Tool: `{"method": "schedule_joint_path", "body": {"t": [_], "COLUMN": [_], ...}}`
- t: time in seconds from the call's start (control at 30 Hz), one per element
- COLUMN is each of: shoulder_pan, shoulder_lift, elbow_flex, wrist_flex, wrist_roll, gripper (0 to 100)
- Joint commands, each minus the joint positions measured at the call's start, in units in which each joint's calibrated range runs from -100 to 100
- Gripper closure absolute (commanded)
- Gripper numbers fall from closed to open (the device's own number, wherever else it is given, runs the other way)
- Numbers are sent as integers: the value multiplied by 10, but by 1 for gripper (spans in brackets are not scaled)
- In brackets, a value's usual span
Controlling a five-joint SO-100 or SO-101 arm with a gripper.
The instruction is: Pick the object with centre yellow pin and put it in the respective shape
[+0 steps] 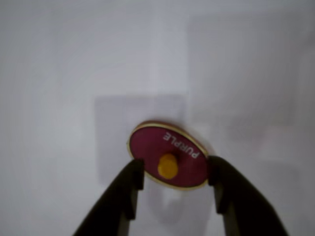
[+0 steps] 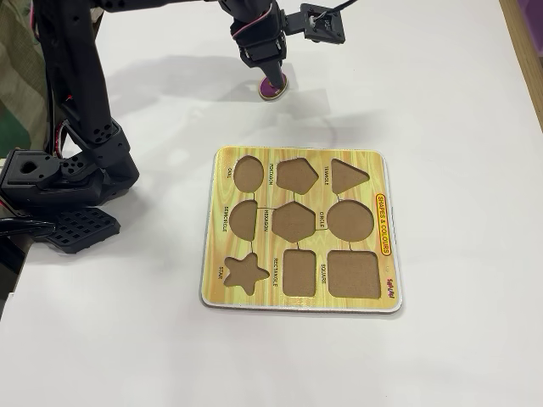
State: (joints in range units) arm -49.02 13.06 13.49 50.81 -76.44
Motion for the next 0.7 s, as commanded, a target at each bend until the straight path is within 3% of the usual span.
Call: {"method": "schedule_joint_path", "body": {"t": [0.0, 0.67], "shoulder_pan": [4, -4], "shoulder_lift": [1, 43], "elbow_flex": [-22, -14], "wrist_flex": [-7, -1], "wrist_roll": [3, 3], "gripper": [85, 85]}}
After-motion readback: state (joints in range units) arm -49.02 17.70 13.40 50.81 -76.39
